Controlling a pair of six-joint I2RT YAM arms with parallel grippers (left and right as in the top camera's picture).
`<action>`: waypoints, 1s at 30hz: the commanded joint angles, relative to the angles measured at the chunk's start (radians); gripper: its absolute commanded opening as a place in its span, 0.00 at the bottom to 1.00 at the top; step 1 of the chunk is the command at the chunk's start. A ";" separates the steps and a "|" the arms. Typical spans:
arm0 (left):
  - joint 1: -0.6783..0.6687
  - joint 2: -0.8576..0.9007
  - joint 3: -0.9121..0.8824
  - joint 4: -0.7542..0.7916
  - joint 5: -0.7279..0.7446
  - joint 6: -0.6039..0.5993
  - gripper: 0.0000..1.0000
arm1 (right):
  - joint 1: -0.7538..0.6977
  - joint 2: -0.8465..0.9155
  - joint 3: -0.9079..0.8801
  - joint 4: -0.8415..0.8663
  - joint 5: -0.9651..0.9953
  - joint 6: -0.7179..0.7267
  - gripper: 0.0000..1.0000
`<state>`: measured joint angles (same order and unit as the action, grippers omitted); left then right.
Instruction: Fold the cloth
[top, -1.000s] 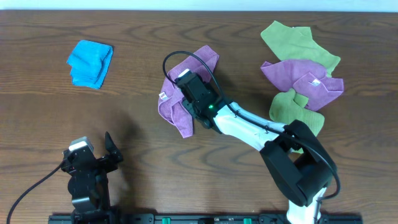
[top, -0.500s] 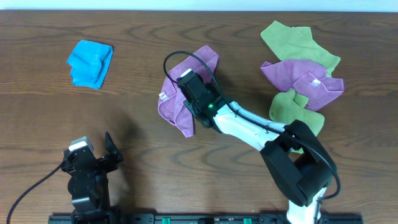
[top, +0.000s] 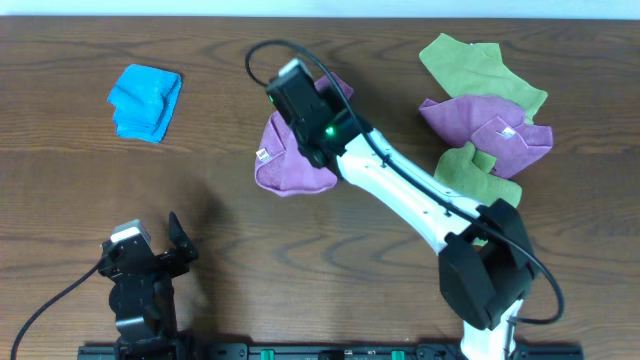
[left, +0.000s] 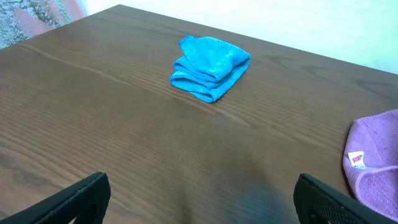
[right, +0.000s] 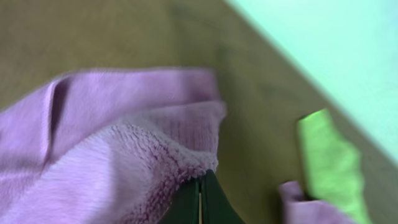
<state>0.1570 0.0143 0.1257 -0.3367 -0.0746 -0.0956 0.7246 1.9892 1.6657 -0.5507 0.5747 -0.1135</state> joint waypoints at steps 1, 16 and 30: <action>0.006 -0.002 -0.021 -0.010 0.002 0.018 0.95 | 0.014 -0.003 0.078 -0.018 0.142 -0.076 0.01; 0.006 -0.002 -0.021 -0.010 0.002 0.018 0.95 | -0.072 -0.002 0.080 -0.332 -0.203 0.139 0.73; 0.006 -0.002 -0.021 -0.010 0.002 0.018 0.95 | -0.218 0.009 -0.133 -0.174 -0.653 0.119 0.70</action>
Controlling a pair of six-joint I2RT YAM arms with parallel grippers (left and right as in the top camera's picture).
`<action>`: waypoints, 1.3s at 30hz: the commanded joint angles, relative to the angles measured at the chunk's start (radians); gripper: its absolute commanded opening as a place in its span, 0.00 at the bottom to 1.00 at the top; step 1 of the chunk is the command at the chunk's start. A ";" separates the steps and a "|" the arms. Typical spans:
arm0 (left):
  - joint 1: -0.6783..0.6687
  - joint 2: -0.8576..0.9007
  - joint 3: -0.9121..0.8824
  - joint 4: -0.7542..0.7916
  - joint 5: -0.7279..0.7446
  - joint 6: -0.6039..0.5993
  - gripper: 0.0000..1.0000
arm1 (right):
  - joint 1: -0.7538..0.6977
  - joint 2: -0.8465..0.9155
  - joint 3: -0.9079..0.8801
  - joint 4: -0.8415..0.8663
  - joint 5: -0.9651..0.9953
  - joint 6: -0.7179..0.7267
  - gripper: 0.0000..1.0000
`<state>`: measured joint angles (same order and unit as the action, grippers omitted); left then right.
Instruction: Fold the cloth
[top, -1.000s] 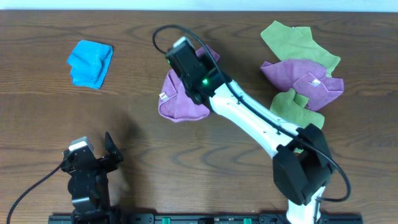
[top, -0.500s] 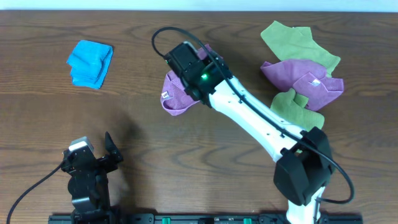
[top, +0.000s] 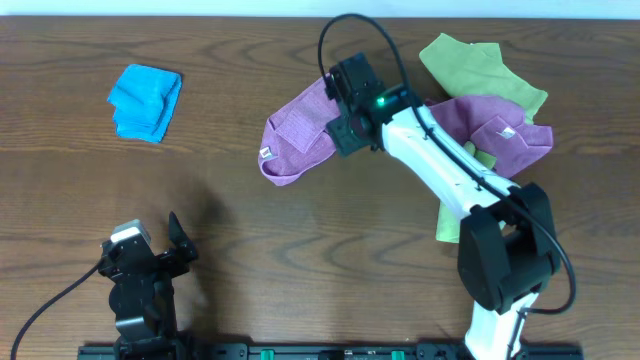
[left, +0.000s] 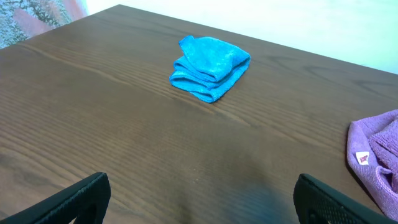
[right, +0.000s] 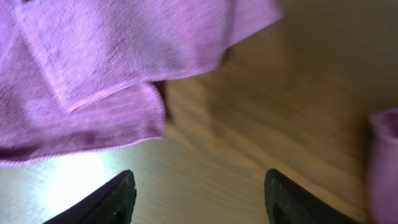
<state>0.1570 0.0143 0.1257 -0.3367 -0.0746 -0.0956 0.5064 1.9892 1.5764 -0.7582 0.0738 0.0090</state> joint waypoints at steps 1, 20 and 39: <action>0.006 -0.002 -0.021 -0.010 0.002 0.018 0.95 | -0.006 0.009 -0.057 0.063 -0.205 0.013 0.70; 0.006 -0.002 -0.021 -0.010 0.002 0.018 0.95 | -0.092 0.085 -0.133 0.341 -0.626 0.513 0.62; 0.006 -0.002 -0.021 -0.010 0.002 0.018 0.95 | -0.133 0.150 -0.133 0.441 -0.578 0.650 0.60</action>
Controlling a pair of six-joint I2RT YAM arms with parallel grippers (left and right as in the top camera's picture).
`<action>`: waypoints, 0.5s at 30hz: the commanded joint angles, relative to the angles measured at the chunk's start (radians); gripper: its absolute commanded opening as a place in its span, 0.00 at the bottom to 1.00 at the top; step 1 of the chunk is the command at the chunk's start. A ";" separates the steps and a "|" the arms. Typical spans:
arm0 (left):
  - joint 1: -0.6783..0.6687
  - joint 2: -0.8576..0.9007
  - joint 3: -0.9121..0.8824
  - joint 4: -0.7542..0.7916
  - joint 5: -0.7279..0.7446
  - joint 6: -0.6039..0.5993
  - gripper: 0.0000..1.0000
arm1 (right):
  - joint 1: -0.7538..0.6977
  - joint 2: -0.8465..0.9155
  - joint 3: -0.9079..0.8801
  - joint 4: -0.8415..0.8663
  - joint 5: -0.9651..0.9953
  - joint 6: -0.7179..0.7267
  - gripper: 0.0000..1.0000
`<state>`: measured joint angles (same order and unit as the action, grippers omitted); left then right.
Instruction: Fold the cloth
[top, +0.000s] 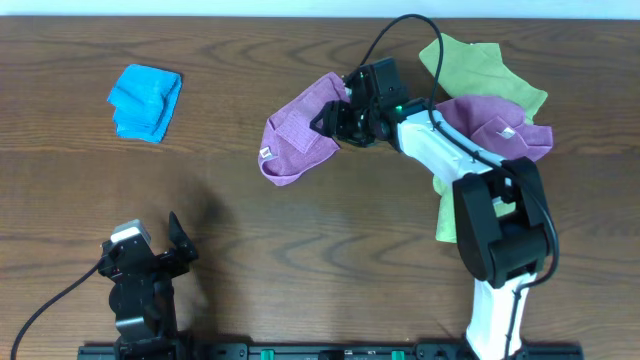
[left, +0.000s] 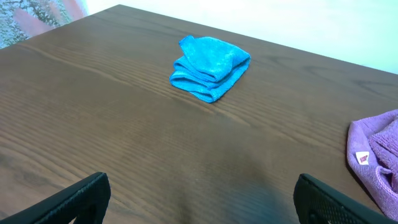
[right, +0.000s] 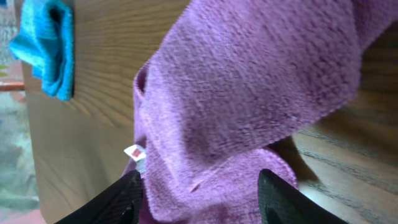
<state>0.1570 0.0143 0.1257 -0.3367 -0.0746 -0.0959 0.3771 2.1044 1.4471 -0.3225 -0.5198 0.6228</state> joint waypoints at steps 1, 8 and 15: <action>0.006 -0.002 -0.021 -0.010 0.002 0.018 0.96 | -0.003 0.036 -0.004 0.019 0.014 0.041 0.60; 0.006 -0.002 -0.021 -0.010 0.002 0.018 0.96 | -0.003 0.041 -0.004 0.103 0.014 0.105 0.58; 0.006 -0.002 -0.021 -0.010 0.002 0.018 0.95 | -0.003 0.043 -0.004 0.171 0.014 0.141 0.54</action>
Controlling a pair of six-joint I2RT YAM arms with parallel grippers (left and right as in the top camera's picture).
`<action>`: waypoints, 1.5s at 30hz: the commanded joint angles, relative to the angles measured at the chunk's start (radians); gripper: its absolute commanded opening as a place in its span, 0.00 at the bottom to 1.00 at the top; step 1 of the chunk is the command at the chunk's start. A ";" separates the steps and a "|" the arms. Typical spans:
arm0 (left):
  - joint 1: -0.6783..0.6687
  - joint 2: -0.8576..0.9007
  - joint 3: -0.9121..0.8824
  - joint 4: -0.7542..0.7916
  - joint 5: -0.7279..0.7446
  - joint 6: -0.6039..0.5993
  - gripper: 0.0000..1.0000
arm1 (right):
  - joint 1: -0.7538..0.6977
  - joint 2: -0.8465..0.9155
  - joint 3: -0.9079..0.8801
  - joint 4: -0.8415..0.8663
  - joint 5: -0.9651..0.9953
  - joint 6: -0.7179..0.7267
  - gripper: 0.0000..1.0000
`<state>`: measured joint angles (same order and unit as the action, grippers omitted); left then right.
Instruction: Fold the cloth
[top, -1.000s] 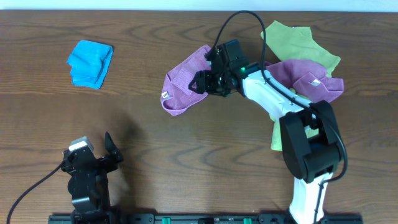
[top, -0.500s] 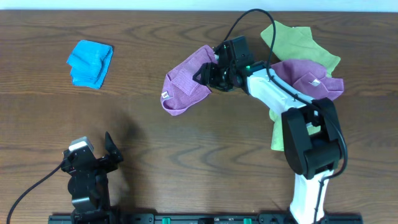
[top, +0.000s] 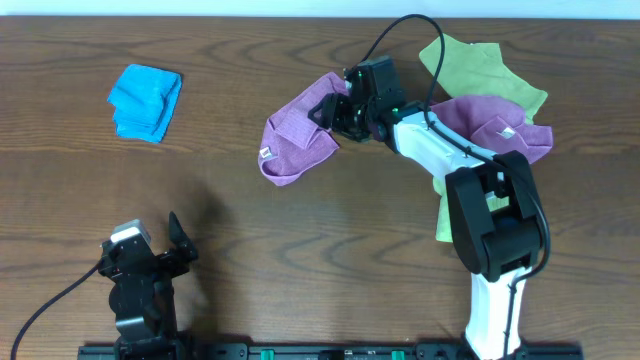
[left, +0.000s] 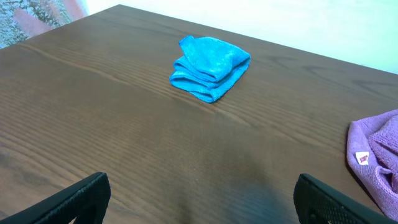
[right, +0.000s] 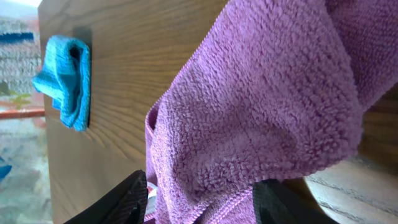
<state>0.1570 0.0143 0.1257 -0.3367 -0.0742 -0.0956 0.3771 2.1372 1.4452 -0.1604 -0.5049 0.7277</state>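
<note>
The purple cloth (top: 298, 135) lies crumpled in the table's middle, a white tag at its left edge. My right gripper (top: 330, 113) lies low at the cloth's right end, pointing left. In the right wrist view the purple cloth (right: 261, 112) fills the frame, and the right gripper (right: 205, 202) is open with a fold of pile between its fingers (right: 124, 199). My left gripper (left: 202, 199) is open over bare wood at the near left; the cloth's edge (left: 379, 155) shows at its right.
A folded blue cloth (top: 146, 100) sits at the far left. A heap of green cloth (top: 480, 62), another purple cloth (top: 495, 125) and a second green cloth (top: 460, 200) lies at the right, under and beside the right arm.
The right gripper has edged slightly further in at the purple cloth's right end, and the cloth looks closer in its wrist view. The cloth's shape and the left arm are unchanged.
The right gripper was shut on the purple cloth, above its bunched left part. Then it was open at the cloth's upper right, the cloth stretched out that way. Later it lay tilted low at that end, and now its open fingers straddle a fold there.
</note>
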 joint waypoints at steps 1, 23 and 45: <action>0.006 -0.002 -0.021 -0.010 0.002 0.018 0.95 | -0.003 0.013 -0.002 0.015 0.000 0.037 0.54; 0.006 -0.002 -0.021 -0.010 0.002 0.018 0.95 | -0.016 -0.026 0.000 -0.213 -0.063 -0.063 0.01; 0.006 -0.002 -0.021 -0.010 0.002 0.018 0.95 | -0.014 -0.357 0.000 -1.037 0.469 -0.213 0.18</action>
<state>0.1570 0.0143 0.1257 -0.3370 -0.0746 -0.0956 0.3542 1.7985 1.4406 -1.1713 -0.1513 0.5285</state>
